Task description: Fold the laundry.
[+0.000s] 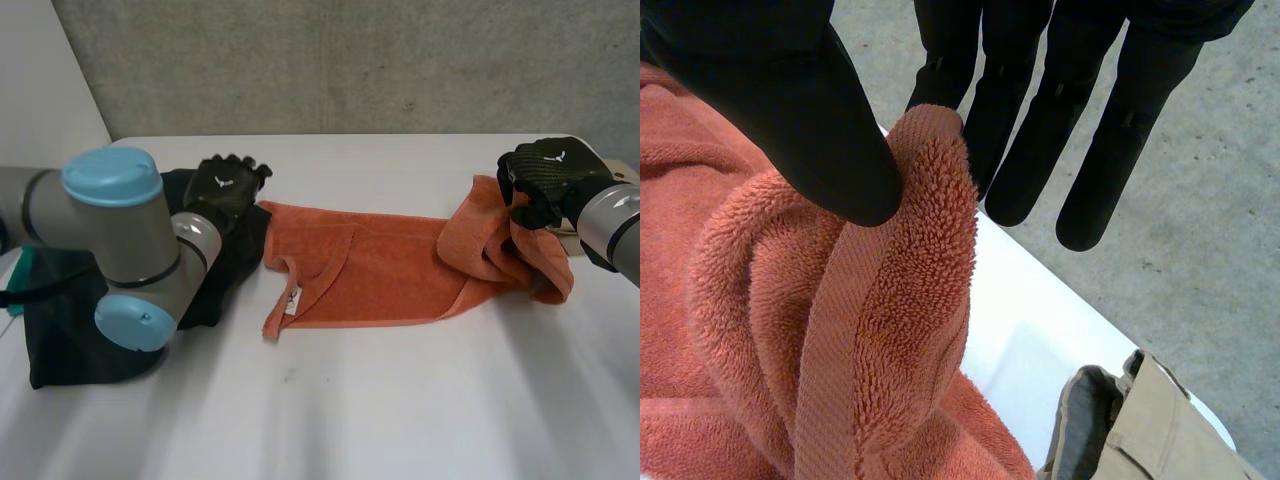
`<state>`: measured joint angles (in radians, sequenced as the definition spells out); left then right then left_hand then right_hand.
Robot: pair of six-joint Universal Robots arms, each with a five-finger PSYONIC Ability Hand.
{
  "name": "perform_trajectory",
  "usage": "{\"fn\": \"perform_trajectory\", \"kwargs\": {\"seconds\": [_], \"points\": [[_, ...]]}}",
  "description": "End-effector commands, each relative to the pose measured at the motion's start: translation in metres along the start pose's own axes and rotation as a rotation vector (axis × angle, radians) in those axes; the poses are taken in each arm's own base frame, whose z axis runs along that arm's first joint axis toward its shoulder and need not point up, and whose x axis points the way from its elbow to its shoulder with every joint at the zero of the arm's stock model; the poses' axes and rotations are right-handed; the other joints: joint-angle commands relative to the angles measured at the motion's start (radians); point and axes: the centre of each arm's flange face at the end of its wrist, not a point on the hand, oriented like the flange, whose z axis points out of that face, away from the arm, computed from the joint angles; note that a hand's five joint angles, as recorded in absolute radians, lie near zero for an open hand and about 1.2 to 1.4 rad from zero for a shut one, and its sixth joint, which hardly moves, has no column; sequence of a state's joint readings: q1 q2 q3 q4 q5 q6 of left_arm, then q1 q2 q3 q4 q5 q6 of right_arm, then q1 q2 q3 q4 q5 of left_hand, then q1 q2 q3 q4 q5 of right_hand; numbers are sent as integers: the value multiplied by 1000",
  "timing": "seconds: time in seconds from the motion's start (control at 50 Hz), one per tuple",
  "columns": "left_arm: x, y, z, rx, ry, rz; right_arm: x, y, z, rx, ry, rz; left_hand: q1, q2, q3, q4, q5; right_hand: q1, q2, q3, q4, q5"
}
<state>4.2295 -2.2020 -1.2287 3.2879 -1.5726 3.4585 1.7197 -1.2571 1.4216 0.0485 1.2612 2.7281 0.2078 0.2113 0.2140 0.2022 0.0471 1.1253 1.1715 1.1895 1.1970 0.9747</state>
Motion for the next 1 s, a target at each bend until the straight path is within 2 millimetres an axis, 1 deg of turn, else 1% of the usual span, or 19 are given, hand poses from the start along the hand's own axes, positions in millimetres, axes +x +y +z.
{"fn": "perform_trajectory", "kwargs": {"seconds": [0.02,0.08,0.14,0.28,0.44,0.52,0.54,0.56,0.58,0.62,0.64,0.66,0.72,0.74,0.78,0.8,0.88,0.96,1.0], "points": [[-21,-40,-18,51,-44,23,1,3,2,-4,3,-1,-33,-37,-39,-28,-47,271,225,207,199,247],[-35,-43,-26,-9,-64,79,1,5,3,-8,0,0,-33,-37,-39,-28,-47,271,225,207,199,247],[-50,-33,-29,-101,-71,163,0,6,4,-10,-5,-2,-33,-37,-39,-28,-47,271,225,207,199,247],[-87,10,-15,-259,-74,290,-5,8,4,-17,-20,-13,-33,-37,-39,-28,-47,271,225,207,199,247],[-90,55,11,-296,-31,335,-7,12,5,-24,-27,-16,-33,-37,-39,-28,-47,271,225,207,199,247],[-98,71,23,-318,-59,375,-10,13,5,-25,-35,-20,-33,-37,-39,-28,-47,271,225,207,199,247],[-100,72,24,-323,-64,383,-10,14,5,-25,-35,-22,2,-2,-4,7,-12,271,225,207,199,247],[-102,73,26,-323,-71,388,-10,14,5,-25,-36,-25,157,153,151,162,143,271,225,207,199,247],[-106,71,28,-316,-87,398,-11,14,5,-25,-36,-27,629,626,623,635,615,271,225,207,199,247],[-113,64,30,-297,-121,399,-11,14,5,-23,-37,-31,1186,1182,1180,1191,1172,271,225,207,199,247],[-117,58,32,-278,-146,397,-11,14,5,-23,-37,-32,1188,1185,1182,1194,1175,271,225,207,199,247],[-130,41,34,-223,-220,390,-11,14,5,-23,-36,-35,1188,1185,1182,1194,1175,271,225,207,199,247],[-150,9,32,-130,-349,353,-11,14,5,-20,-33,-41,1188,1185,1182,1194,1175,271,225,207,199,247],[-164,-12,30,-57,-428,321,-11,14,5,-20,-33,-43,1188,1185,1182,1194,1175,271,225,207,199,247],[-178,-35,28,28,-499,289,-11,14,5,-20,-35,-44,1188,1185,1182,1194,1175,271,225,207,199,247],[-191,-55,28,115,-547,265,-12,13,5,-19,-36,-45,1188,1185,1182,1194,1175,271,225,207,199,247],[-221,-91,27,249,-630,238,-13,14,5,-19,-38,-45,1188,1185,1182,1194,1175,271,225,207,199,247],[-247,-102,30,262,-706,233,-13,14,5,-20,-40,-45,1188,1185,1182,1194,1175,271,225,207,199,247],[-254,-99,33,247,-721,231,-14,13,5,-17,-40,-46,1188,1185,1182,1194,1175,271,225,207,199,247]]}}
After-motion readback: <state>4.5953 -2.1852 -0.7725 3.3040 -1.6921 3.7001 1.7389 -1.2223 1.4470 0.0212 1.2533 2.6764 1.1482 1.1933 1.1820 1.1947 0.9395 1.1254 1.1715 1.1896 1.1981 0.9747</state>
